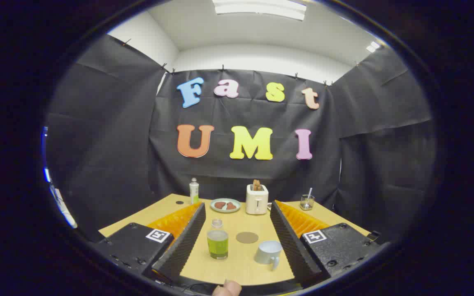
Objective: Take the bottle from table, then pour the juice into the cup, finally place the bottle on the coaster
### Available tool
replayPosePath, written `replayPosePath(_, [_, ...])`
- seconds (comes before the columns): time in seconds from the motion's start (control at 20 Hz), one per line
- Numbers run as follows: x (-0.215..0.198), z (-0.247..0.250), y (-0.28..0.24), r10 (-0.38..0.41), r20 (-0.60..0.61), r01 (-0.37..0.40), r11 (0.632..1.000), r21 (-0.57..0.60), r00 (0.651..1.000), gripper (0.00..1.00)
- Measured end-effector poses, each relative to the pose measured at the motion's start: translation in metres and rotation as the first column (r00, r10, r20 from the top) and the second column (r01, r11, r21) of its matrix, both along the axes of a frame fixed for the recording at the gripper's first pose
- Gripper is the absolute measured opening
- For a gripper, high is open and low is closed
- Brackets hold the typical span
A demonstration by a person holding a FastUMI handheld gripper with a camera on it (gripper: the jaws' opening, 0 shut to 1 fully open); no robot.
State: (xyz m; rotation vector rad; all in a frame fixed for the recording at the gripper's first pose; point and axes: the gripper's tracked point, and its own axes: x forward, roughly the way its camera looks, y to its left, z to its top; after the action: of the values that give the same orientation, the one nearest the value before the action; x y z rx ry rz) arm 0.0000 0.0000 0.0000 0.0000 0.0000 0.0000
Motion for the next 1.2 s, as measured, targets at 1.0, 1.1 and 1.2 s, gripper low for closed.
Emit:
replayPosePath(1.0, [0.013, -0.012, -0.035, -0.026, -0.012, 0.026, 0.999, 0.033, 1.000, 1.00])
replayPosePath(1.1, [0.020, -0.020, -0.036, -0.024, -0.016, 0.024, 0.999, 0.034, 1.000, 1.00])
replayPosePath(1.2, [0.029, -0.028, -0.034, -0.017, -0.020, 0.018, 0.999, 0.038, 1.000, 1.00])
